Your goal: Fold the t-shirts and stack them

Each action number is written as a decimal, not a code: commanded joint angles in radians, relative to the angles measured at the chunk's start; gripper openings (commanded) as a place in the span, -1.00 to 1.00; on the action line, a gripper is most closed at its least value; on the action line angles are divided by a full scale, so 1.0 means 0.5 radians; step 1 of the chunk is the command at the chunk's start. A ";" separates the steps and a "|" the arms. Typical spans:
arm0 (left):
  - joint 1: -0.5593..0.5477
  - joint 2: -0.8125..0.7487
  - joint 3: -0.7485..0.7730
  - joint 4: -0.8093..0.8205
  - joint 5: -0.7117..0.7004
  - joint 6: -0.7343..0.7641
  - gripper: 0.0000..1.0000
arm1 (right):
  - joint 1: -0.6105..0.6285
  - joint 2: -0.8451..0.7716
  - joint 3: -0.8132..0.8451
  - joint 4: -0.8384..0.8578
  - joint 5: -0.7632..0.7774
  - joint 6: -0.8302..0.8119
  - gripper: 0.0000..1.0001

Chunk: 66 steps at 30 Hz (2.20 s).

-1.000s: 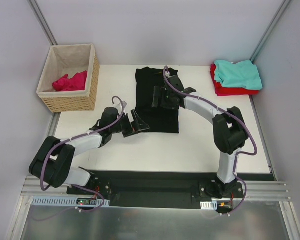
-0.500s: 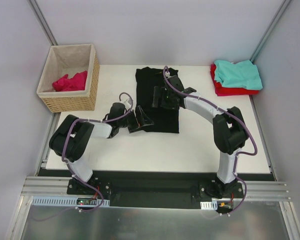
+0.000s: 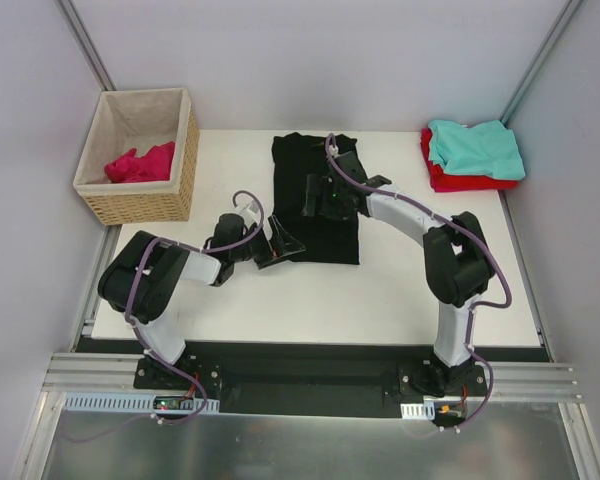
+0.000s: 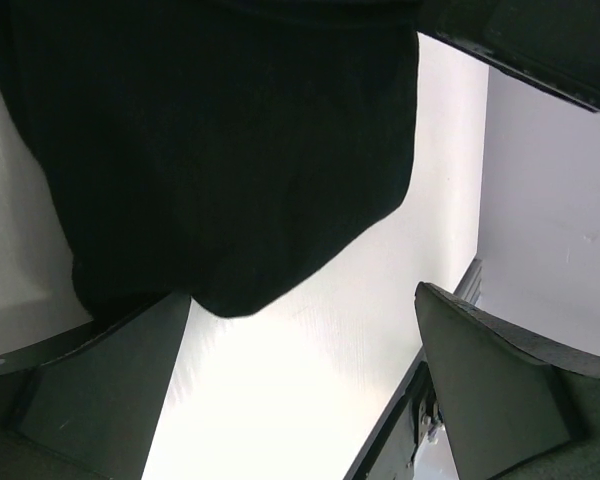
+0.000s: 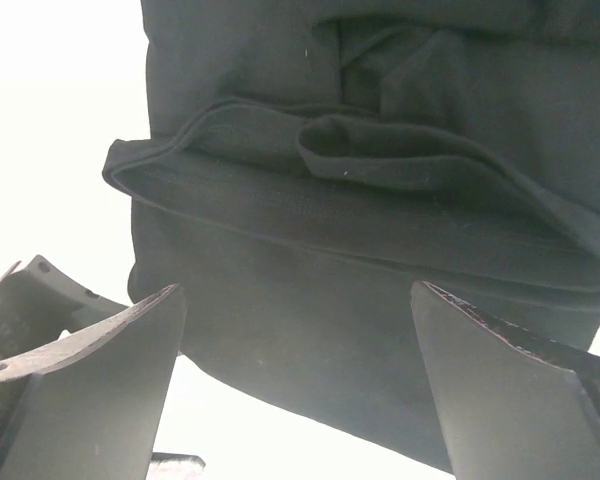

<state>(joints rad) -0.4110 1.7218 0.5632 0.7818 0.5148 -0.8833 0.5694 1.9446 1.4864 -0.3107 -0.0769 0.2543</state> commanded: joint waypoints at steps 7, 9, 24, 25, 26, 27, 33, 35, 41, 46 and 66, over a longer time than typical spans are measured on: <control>0.012 -0.139 -0.175 -0.281 -0.085 0.058 0.98 | 0.079 0.133 0.058 0.048 -0.138 0.114 0.98; 0.012 -0.145 -0.182 -0.287 -0.085 0.061 0.98 | 0.085 0.160 0.077 0.057 -0.132 0.117 0.98; 0.012 -0.192 -0.212 -0.327 -0.091 0.082 0.98 | 0.021 0.427 0.429 0.035 -0.086 0.071 0.99; 0.015 -0.192 -0.212 -0.324 -0.091 0.082 0.98 | 0.015 0.437 0.442 0.035 -0.083 0.062 0.98; 0.012 -0.192 -0.215 -0.321 -0.091 0.082 0.98 | 0.003 0.446 0.466 0.035 -0.076 0.059 0.98; 0.015 -0.185 -0.215 -0.321 -0.088 0.082 0.98 | -0.003 0.452 0.482 0.038 -0.067 0.053 0.99; 0.015 -0.182 -0.215 -0.324 -0.085 0.085 0.98 | -0.074 0.532 0.623 0.029 -0.021 0.025 0.98; 0.015 -0.182 -0.215 -0.327 -0.079 0.085 0.98 | -0.099 0.547 0.659 0.035 -0.012 0.016 0.98; 0.012 -0.198 -0.221 -0.330 -0.069 0.076 0.97 | -0.120 0.483 0.691 0.054 -0.009 -0.011 0.98; 0.009 -0.446 -0.243 -0.501 -0.014 0.049 0.96 | -0.065 0.112 0.314 0.085 0.062 -0.106 0.99; -0.095 -0.526 0.404 -0.991 -0.054 0.276 0.98 | 0.018 -1.076 -1.058 0.133 0.273 -0.051 0.99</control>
<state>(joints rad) -0.4351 1.3754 0.7528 0.2268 0.4885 -0.7567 0.5777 1.4277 1.0134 -0.2756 0.0399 0.2085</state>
